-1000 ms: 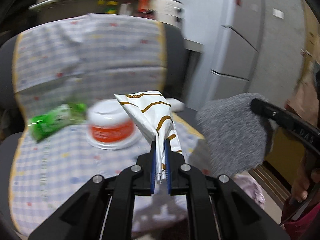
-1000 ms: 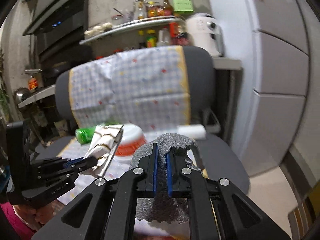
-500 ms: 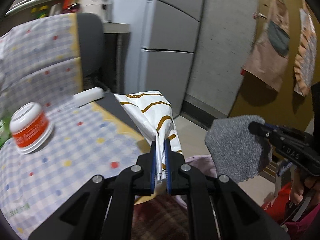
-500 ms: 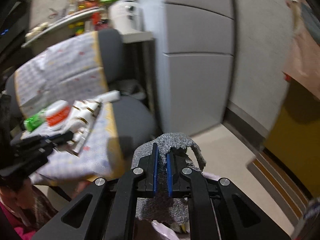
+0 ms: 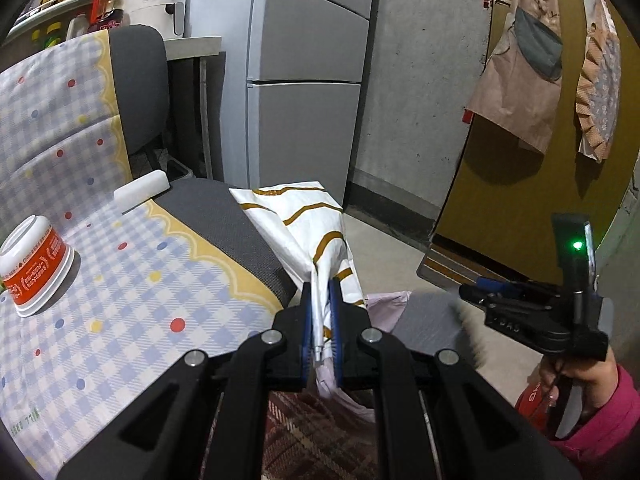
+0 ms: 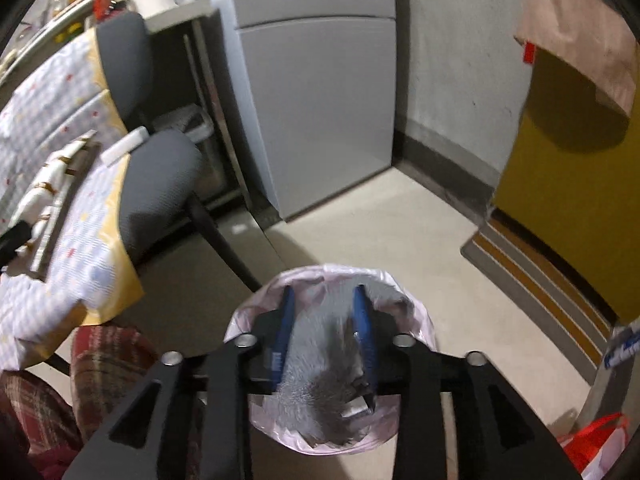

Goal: Collect trash
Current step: 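Carry both items over the pink bin and open both grippers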

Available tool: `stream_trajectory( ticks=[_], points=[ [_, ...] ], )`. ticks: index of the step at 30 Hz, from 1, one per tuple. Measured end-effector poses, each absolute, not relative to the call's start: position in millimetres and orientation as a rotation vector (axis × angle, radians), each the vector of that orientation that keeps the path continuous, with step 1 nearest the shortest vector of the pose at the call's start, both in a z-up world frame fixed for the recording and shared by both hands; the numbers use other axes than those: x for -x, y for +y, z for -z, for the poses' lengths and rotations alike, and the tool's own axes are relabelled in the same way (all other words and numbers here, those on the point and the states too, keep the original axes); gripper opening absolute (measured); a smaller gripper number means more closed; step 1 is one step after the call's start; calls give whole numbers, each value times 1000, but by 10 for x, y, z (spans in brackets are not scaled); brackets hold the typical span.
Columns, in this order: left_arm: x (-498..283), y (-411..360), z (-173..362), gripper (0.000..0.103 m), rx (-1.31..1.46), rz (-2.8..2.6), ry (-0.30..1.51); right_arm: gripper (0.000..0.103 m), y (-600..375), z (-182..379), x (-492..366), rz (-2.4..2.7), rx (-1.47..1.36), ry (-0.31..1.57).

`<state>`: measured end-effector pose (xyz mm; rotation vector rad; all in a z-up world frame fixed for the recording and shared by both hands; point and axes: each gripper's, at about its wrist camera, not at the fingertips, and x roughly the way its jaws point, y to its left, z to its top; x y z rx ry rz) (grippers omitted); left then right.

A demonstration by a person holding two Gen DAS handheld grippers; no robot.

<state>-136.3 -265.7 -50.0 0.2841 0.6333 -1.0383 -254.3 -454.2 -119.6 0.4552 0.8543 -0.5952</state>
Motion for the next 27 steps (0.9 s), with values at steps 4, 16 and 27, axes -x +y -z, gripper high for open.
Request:
stream_trajectory(
  ticks=[4,16,27],
  points=[
    [1348,-2668,519,7,-287,1038,645,35,-4540,1135,2570,592,-459,824],
    [1517,-3121,723,7,-352,1196,698,38,-4380,363,2848,589,-411,593],
    [1855,-3704,1029,14,-494,1345,777,41,-4578,265,3087,636,-425,537]
  ],
)
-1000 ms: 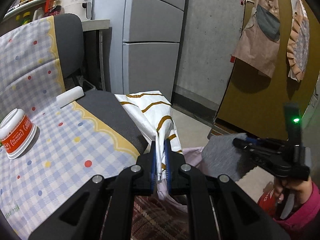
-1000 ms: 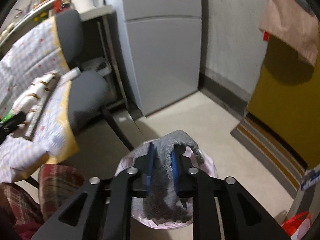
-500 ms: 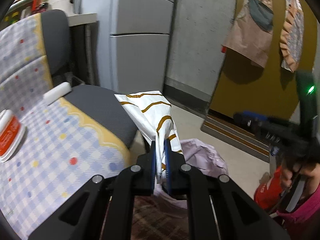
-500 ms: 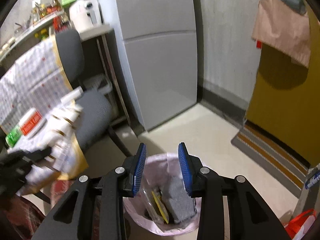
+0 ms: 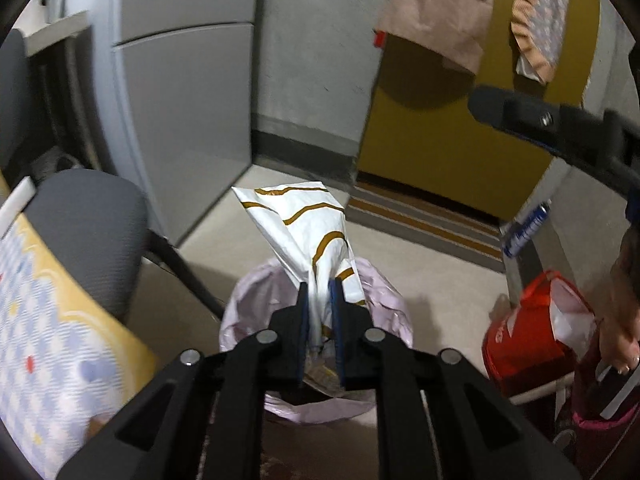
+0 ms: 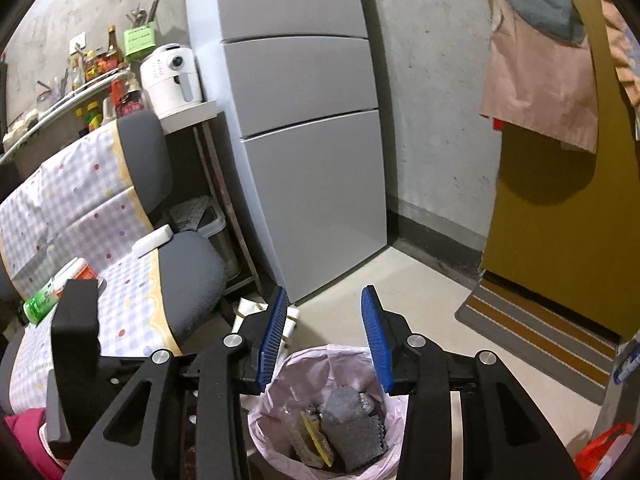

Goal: Collect trash
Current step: 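Carry both items over the pink bin and open both grippers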

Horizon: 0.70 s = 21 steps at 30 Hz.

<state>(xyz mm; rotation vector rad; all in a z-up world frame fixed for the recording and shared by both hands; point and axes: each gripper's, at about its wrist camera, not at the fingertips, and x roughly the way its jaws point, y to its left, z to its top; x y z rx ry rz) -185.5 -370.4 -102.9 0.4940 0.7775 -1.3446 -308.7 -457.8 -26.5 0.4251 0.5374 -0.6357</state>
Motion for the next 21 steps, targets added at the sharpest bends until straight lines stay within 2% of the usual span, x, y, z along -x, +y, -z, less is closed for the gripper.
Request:
stream_trajectory(
  ticks=[1,3,4,12,16,21],
  points=[
    [1874,-3741,1062,16,-509,1346,783,41,-4596,278,3098,639,-430,539],
    [1885,-3803,1109,35,-531,1346,794,41,-4626,301,3128,644,-441,539],
    [1881,-3838,1144,37,-540,1343,803,41,-4631,309,3130,645,-444,539],
    [1616,-3644,1101,39,-502,1224,790,42,-4624,332,3095,636,-452,547],
    [1390,-3290,940,39,-457,1103,749,42,-4541,302,3001,604,-450,541],
    [1142,-2820,742,46,-394,972,712,42,-4363,238,2763,529,-438,538]
  ],
)
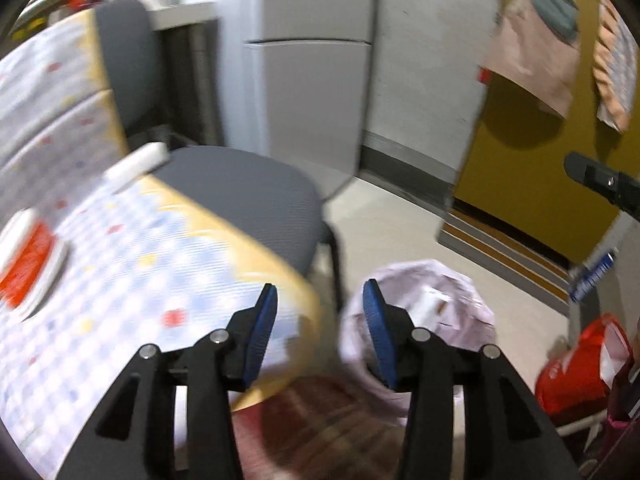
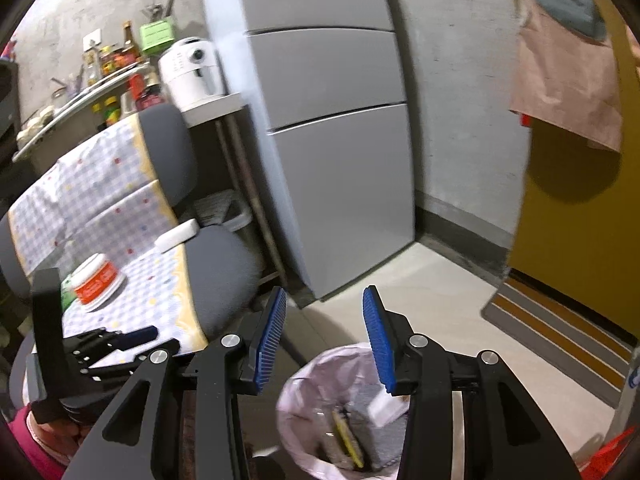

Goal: Collect trash
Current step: 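Carry both items over the pink bin and open both grippers, then move both grippers back to the white bowl and white sponge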

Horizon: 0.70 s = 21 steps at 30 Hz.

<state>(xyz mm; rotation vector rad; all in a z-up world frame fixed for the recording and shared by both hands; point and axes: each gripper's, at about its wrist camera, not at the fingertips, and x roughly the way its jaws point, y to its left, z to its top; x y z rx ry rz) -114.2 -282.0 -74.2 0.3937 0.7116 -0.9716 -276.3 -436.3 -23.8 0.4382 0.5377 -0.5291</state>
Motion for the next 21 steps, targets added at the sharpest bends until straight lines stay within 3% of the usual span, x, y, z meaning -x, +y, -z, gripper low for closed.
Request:
stream_trajectory(
  ticks=[6,21],
  points=[
    [883,-2162,538,55,-318,819,684,42,-4134,72,2289,396,-422,531],
    [8,-879,-208,57,-169,442,581,42,-3911,-1103,307,144,-276,421]
  ],
)
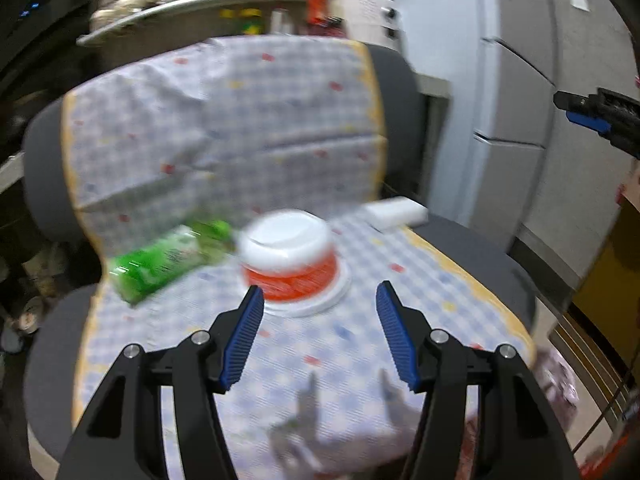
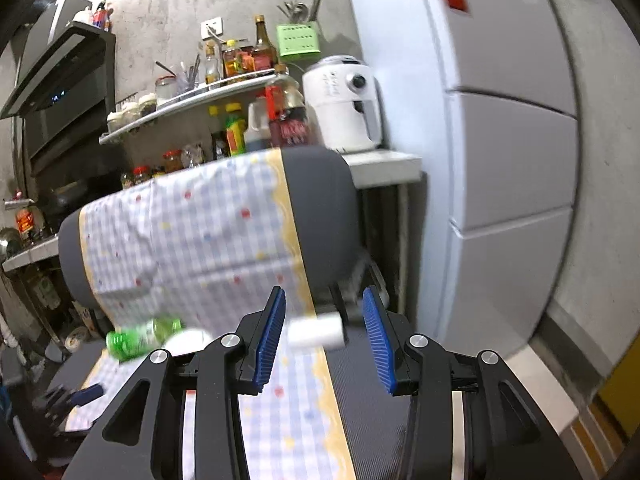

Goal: Collect trash
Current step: 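Move both grippers back to the white bowl and white sponge, then grasp the white bowl by its rim with the left gripper and lift it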

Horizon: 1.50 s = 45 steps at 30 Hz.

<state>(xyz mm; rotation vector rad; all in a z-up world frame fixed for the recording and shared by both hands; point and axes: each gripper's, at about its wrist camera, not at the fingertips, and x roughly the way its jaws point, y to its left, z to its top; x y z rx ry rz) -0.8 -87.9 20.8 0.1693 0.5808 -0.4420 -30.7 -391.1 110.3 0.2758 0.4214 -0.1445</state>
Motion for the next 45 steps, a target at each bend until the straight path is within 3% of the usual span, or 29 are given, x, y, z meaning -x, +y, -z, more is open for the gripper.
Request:
stream_trajectory(
  ticks=[6,14,18,30,37,45],
  points=[
    [-300,-583,-491,63,-150,329,536,47,-4168,-1327,-536,119,-369,447],
    [-860,-560,-96,63,-140,272,630,47,-4217,-20,-1357,114,-400,668],
    [-1175,-598,99,63,-138,240,674,41,-4291,568,-1611,139,-441,753],
    [-1554,-632,319,63,-111,239,724,41,-4300,1174,-2098,125,-559,911],
    [-1445,-538,292,63,-117,238,735,24,-4118,997,-1755,49,-552,900],
    [-1115,-460,239,63,-117,287,722,24,-3707,500,-618,12,-497,866]
  ],
)
